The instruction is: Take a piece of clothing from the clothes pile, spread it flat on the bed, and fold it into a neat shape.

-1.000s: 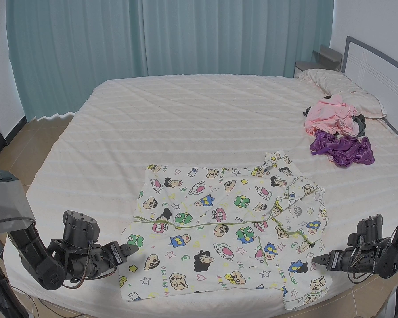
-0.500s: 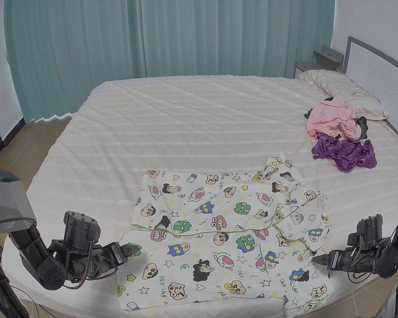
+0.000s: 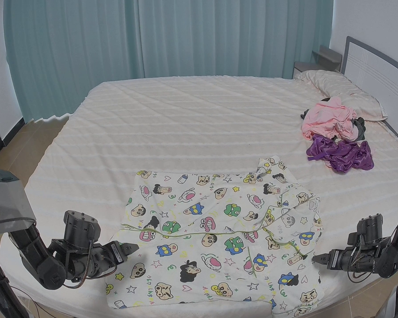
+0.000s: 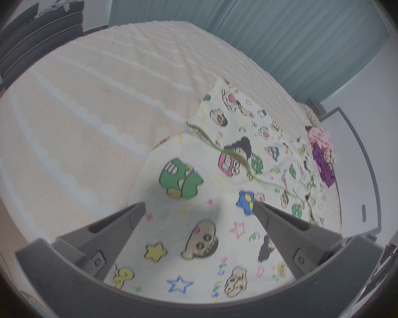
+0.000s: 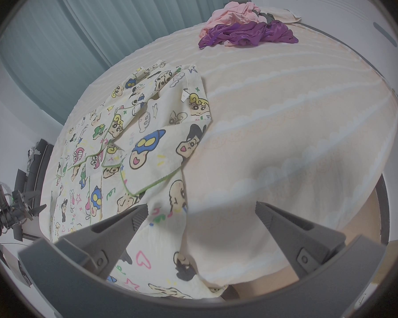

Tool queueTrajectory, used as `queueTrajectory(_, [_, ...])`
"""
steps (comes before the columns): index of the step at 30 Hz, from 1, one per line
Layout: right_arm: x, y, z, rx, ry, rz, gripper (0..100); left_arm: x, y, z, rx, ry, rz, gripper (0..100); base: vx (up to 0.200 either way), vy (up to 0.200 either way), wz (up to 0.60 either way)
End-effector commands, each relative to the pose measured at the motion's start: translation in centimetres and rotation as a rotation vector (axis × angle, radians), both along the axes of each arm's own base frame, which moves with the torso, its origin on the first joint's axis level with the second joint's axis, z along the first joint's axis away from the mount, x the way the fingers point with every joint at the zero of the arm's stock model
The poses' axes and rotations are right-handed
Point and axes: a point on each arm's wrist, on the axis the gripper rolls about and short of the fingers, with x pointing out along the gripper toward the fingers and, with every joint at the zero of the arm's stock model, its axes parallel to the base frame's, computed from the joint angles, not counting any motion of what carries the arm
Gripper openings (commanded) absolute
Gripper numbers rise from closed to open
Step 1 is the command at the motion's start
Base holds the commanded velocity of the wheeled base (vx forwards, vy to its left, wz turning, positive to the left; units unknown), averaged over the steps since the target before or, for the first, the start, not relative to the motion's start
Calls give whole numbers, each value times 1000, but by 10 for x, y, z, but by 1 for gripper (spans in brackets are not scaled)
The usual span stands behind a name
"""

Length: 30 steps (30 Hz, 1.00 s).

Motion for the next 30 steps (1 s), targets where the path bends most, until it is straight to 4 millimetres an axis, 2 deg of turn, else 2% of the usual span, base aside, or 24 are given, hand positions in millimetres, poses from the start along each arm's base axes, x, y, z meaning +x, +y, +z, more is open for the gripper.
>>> queueTrajectory(1, [1,0,1,2,-7,1,100,11,5,11,-1,-76,53,100,0,0,0])
queueTrajectory(4, [1,1,2,6,-11,3,100,21,9,20,-4,-126,80,100,0,0,0])
queueTrajectory(6, [1,3,2,7,-12,8,100,40,12,25,19,-168,80,100,0,0,0])
queueTrajectory(9, [1,3,2,9,-12,9,100,60,15,20,57,-157,74,100,0,0,0])
queueTrajectory(10, [1,3,2,10,-10,7,100,74,13,17,67,-137,71,100,0,0,0])
queueTrajectory(13, [1,2,0,11,-2,4,100,90,9,9,54,-104,41,100,0,0,0])
queueTrajectory(16, [1,3,0,11,-2,5,100,97,6,5,12,-96,-3,100,0,0,0])
queueTrajectory(20, [1,3,0,11,-1,5,100,107,4,-11,26,-72,-19,100,0,0,0])
queueTrajectory(30, [1,3,-1,10,4,5,100,112,3,-20,26,-54,-16,100,0,0,0])
